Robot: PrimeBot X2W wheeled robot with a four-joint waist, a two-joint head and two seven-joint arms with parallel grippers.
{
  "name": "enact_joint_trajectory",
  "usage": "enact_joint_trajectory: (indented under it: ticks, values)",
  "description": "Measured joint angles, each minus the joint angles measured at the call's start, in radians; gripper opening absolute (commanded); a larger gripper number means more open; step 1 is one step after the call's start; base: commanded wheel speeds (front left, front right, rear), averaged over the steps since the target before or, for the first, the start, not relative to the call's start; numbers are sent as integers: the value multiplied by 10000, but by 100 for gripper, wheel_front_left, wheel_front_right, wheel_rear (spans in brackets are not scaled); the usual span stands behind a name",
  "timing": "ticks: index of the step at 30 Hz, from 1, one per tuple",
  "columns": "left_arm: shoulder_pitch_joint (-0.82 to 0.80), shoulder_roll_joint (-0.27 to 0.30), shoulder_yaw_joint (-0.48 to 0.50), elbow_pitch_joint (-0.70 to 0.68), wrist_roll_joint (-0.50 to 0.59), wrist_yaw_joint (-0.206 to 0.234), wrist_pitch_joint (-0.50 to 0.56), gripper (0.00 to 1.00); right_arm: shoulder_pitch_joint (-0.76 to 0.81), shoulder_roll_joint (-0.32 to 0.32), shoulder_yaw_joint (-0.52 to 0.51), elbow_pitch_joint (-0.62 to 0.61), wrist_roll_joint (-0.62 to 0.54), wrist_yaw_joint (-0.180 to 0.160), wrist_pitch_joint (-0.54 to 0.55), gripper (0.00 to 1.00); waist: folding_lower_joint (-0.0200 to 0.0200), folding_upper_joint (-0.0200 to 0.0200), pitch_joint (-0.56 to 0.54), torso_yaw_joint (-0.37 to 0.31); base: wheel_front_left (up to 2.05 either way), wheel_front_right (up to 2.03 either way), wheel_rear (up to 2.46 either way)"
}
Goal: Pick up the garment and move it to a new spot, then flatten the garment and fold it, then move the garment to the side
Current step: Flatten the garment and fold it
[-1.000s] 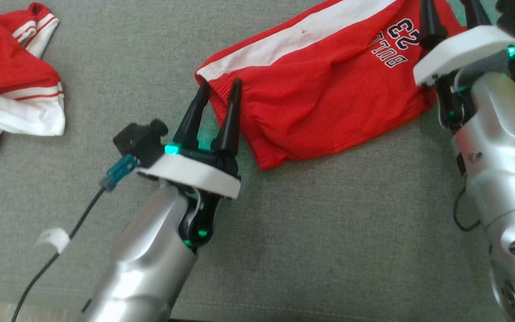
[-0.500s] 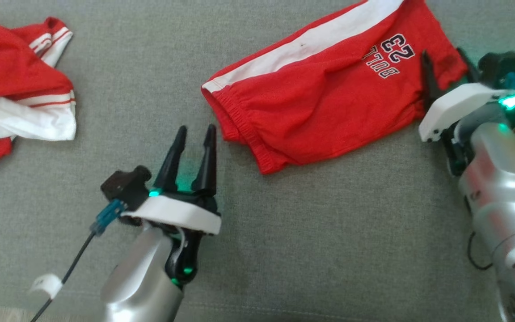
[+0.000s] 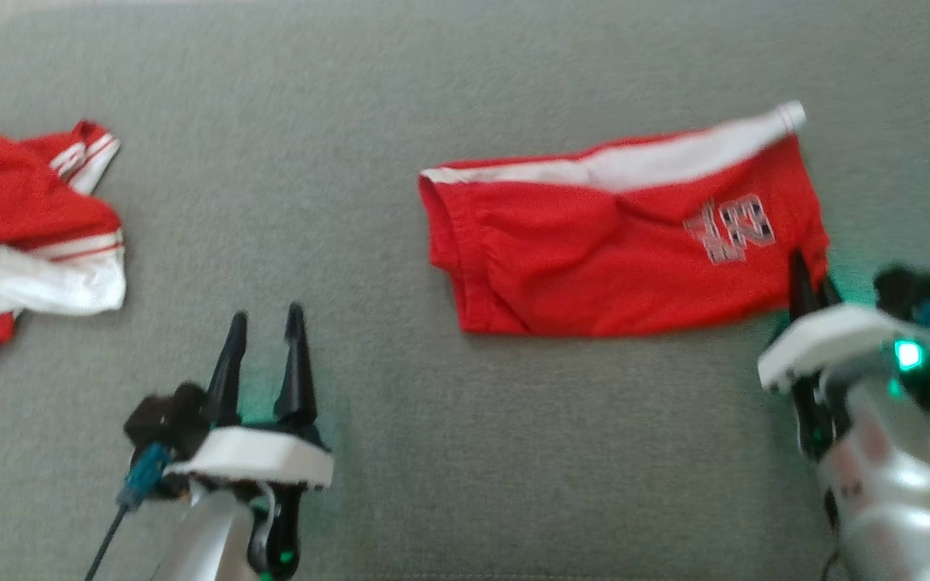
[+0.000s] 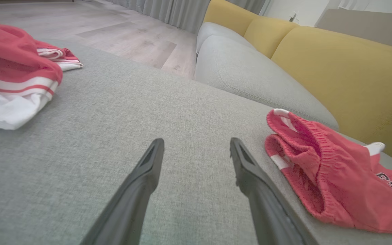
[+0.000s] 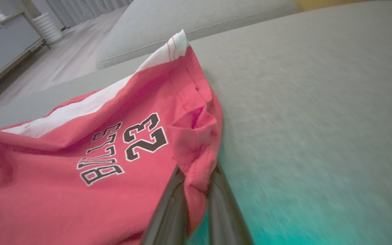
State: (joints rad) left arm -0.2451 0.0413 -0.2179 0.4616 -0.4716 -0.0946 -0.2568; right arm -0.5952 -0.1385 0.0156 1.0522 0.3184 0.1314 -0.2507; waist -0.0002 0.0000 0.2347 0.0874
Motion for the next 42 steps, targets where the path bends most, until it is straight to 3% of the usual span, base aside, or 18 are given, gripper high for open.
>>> enact_joint_trajectory:
  ticks: [7,13,19,24,26,28,32,36,42]
  values:
    - [932,8,520,-12,240,65,0,100,1665,192,-637,-1110,222,0,0,0,-1,0,-762,-518,0,0,0]
    - [1307,8,527,48,245,63,2,100,1738,318,-355,-2215,-29,0,0,0,1,0,-1024,-586,0,0,0]
    - [1308,10,439,165,353,61,0,100,1123,545,1716,-3177,-119,0,0,0,1,0,-1180,-201,0,0,0]
    - [1356,10,242,221,295,69,2,100,533,681,4316,-3298,644,0,0,0,2,0,-1326,368,0,0,0]
    - [1413,10,228,232,295,84,2,100,538,683,4872,-3271,1005,0,0,0,2,0,-1359,498,0,0,0]
    - [1565,10,219,288,295,155,2,100,572,694,5668,-3005,1425,0,6,100,1,0,-1419,736,0,0,0]
    - [1785,23,236,370,293,169,2,100,639,700,6491,-2838,2199,0,4,100,1,0,-1513,1057,0,0,0]
    - [1783,25,305,188,654,347,2,100,802,706,6815,-3028,2573,0,2,100,2,0,-1518,912,0,0,0]
    - [1777,29,662,-253,1659,784,2,100,1247,717,4759,-3783,1981,0,0,100,2,0,-1531,306,0,0,0]
